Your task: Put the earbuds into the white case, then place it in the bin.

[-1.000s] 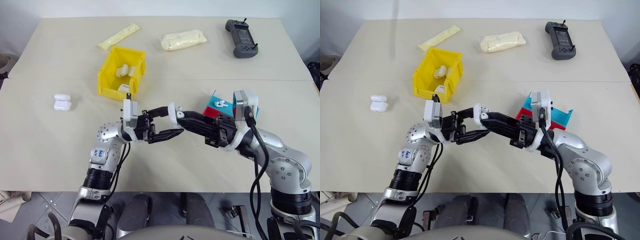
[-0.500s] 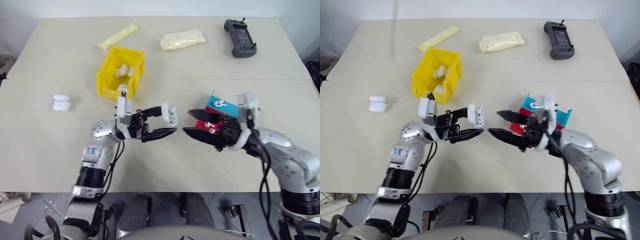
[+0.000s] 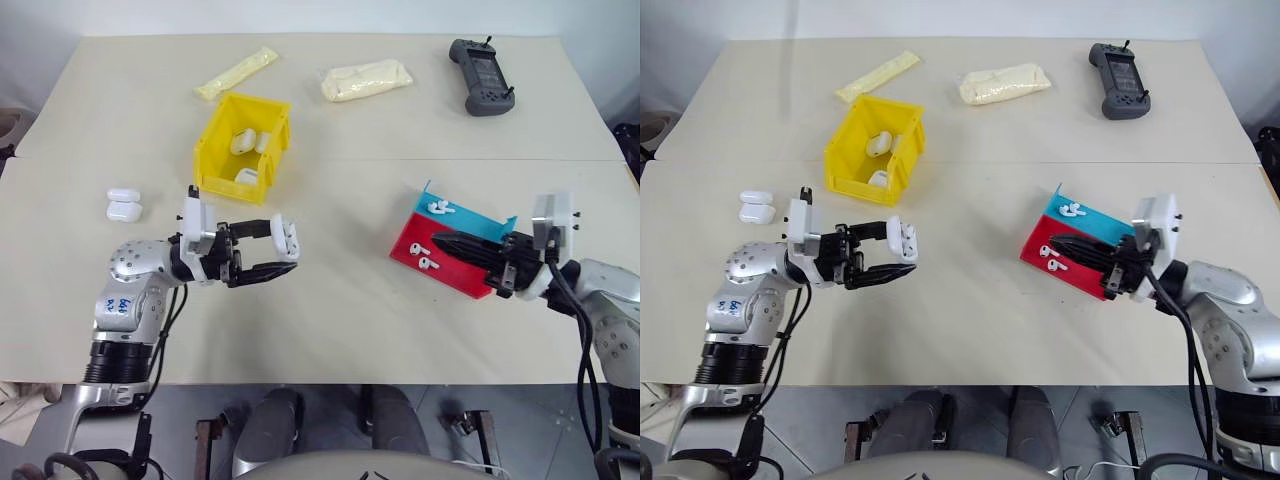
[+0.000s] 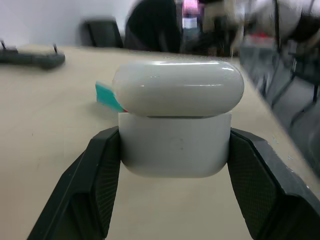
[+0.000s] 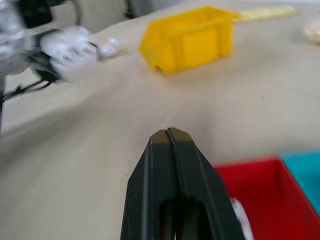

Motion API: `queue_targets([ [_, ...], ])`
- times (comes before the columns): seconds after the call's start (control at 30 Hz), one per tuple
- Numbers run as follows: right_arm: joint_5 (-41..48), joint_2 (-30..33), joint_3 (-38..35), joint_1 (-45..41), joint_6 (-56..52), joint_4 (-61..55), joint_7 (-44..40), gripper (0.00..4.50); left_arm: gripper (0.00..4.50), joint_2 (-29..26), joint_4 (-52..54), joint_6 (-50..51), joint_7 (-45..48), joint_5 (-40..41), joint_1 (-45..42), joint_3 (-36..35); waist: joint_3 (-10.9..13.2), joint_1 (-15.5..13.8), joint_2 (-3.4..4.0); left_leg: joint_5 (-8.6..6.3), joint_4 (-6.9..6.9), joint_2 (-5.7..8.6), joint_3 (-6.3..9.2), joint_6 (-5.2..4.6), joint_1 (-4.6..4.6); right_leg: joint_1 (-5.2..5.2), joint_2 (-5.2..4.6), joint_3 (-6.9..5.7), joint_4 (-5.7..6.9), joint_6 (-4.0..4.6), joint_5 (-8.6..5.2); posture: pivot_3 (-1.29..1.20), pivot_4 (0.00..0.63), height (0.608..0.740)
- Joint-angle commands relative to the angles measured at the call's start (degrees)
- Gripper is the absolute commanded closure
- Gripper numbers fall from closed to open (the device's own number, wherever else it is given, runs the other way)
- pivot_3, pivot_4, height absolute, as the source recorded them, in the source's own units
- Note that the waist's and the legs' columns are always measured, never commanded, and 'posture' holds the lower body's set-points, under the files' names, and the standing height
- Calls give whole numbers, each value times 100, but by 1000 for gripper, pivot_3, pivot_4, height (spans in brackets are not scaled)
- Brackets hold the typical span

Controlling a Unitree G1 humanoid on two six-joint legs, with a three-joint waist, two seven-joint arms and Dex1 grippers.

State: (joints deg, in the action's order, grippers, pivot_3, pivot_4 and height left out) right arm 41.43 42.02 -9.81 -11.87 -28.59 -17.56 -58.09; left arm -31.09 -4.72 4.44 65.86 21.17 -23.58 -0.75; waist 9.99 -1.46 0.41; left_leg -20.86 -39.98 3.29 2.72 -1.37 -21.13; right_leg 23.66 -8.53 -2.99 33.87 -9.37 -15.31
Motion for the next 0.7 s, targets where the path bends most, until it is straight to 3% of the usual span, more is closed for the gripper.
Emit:
queue_targets([
  [0.03, -138, -25, 503, -417, 2, -461, -108, 4479, 1710, 66, 87, -320, -263, -439, -243, 258, 1, 4, -1, 0, 0, 0, 1, 0, -1, 0, 0, 0, -1, 0, 0, 0, 150, 740],
  [0.27, -428, -565, 1428, -1501, -387, -600, 381, 4479, 1710, 109, 195, -332, -742, -1465, -533, 1010, 1, 14, -2, -1, 3, 2, 3, -1, -6, 5, -2, -1, -3, 0, 0, 0, 150, 740],
  [0.7, -1143, -926, 2225, -1944, -604, -254, 553, 4479, 1710, 286, 833, 271, -863, -1366, -490, 1236, 1, 24, -2, -1, 1, 5, 4, -1, -7, 6, 0, -1, 0, 0, 0, 0, 150, 740],
])
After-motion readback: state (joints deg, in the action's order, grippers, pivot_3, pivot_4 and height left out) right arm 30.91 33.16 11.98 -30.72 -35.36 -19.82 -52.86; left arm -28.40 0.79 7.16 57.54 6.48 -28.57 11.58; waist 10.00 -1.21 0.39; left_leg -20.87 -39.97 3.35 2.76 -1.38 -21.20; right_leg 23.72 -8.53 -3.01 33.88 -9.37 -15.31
